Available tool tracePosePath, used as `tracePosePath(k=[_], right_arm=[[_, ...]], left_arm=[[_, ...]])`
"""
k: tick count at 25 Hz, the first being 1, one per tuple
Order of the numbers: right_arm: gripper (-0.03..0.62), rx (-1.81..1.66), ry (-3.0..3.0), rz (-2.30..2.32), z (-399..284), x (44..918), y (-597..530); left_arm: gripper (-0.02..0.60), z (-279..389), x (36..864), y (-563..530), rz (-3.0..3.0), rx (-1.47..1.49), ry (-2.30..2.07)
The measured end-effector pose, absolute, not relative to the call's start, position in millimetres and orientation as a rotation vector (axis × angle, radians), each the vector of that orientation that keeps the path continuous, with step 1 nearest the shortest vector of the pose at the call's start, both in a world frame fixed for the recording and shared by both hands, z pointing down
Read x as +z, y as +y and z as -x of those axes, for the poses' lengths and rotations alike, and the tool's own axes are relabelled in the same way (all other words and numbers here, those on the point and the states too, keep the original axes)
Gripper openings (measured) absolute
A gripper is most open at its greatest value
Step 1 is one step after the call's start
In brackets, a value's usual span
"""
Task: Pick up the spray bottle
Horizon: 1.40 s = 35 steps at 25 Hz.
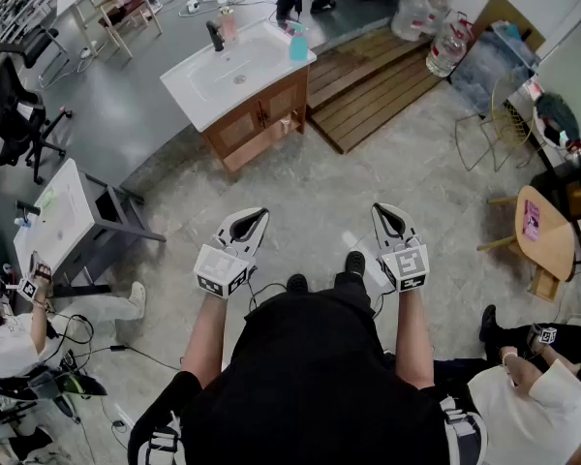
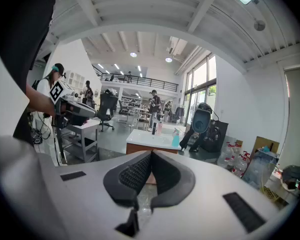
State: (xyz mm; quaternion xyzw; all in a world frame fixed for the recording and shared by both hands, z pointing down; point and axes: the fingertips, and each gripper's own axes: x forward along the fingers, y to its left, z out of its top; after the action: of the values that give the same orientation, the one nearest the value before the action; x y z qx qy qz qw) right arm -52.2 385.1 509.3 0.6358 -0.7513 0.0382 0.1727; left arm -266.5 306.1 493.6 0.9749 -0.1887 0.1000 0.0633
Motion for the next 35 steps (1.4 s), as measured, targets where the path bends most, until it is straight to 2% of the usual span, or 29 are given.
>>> tracePosePath(k=[35], right_arm=[[0.017, 0.095, -2.142, -1.82, 80.4, 507.8, 362.8]], left_arm=[[0.023, 298.8, 495.1, 281.5, -2.939, 0.293, -0.59]])
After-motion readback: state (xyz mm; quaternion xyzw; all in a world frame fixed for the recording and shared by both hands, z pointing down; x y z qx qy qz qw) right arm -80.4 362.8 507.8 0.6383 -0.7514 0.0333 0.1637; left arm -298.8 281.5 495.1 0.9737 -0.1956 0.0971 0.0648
